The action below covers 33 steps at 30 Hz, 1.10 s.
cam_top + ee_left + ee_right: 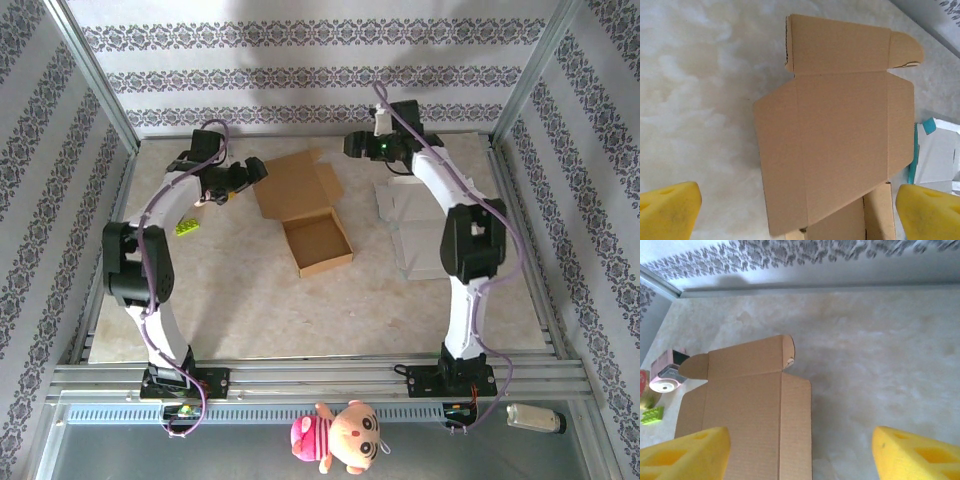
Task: Fold the paper box
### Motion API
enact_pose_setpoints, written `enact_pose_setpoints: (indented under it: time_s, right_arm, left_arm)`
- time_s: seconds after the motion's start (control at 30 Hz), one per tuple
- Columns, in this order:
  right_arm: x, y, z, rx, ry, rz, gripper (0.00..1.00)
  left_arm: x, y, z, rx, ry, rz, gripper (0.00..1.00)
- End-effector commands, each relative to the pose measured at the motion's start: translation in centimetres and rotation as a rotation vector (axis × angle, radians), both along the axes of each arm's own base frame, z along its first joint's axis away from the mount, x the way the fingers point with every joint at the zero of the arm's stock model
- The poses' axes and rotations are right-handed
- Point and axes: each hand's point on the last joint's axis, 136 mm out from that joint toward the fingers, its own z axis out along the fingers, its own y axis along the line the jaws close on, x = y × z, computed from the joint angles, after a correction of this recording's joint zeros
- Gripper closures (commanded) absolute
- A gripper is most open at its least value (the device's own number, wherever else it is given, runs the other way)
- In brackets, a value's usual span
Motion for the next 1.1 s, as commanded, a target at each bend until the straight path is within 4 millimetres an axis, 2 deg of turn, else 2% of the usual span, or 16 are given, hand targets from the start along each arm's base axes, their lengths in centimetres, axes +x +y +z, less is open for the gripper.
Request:
enact_pose_setpoints:
  time_s: [0.0,0.1,0.17,0.2,0.3,0.4,0.47,0.57,0.63,0.67,0.83,1.0,1.07]
  right_arm:
    - [-0.7,2.5,-2.2,0.049,0.136,0.103,0.21]
    - [0.1,2.7,-4.2,0.046,0.202,0.104,0.2]
    - [0.1,2.9,-4.9,0.056,0.23,0.106,0.21]
    - [0.0,3.0,-4.9,0.063,0.233,0.109,0.2]
    - [-0.2,2.9,-4.7,0.063,0.227,0.114,0.2]
    - [-0.5,2.7,-4.6,0.032,0.202,0.133,0.2]
    - [-0.4,2.3,-4.9,0.011,0.196,0.132,0.2]
    - [-0.4,1.9,-5.5,-0.004,0.203,0.13,0.19]
    - [-0.4,1.7,-5.9,-0.013,0.208,0.126,0.19]
    - [-0.3,1.5,-6.1,-0.019,0.213,0.123,0.19]
    - [-0.8,0.2,-7.3,-0.08,0.248,0.103,0.18]
    - [-2.4,1.7,-6.4,-0.01,0.259,0.172,0.28]
    - [-2.6,2.1,-6.1,0.009,0.251,0.179,0.36]
  left_arm:
    - [0.5,-1.9,-0.6,-0.103,0.019,-0.068,0.0]
    - [0.9,-2.6,-2.1,-0.171,0.03,-0.061,0.01]
    - [1.1,-3.0,-2.9,-0.209,0.029,-0.059,0.06]
    - [1.2,-3.2,-3.3,-0.221,0.026,-0.061,0.11]
    - [1.5,-3.3,-4.2,-0.232,0.013,-0.062,0.38]
    - [2.1,-3.5,-4.9,-0.236,0.016,-0.072,0.46]
    - [2.5,-3.8,-5.2,-0.246,0.019,-0.086,0.55]
    - [3.0,-3.9,-5.1,-0.244,0.017,-0.096,0.76]
    - [3.2,-3.9,-4.8,-0.234,0.008,-0.108,0.94]
    - [3.2,-3.9,-4.6,-0.229,0.003,-0.118,0.99]
    - [3.3,-4.6,-2.0,-0.216,-0.081,-0.227,1.0]
    - [3.6,-4.9,1.3,-0.172,-0.214,-0.306,1.0]
    - [3.7,-5.1,2.2,-0.17,-0.259,-0.328,1.0]
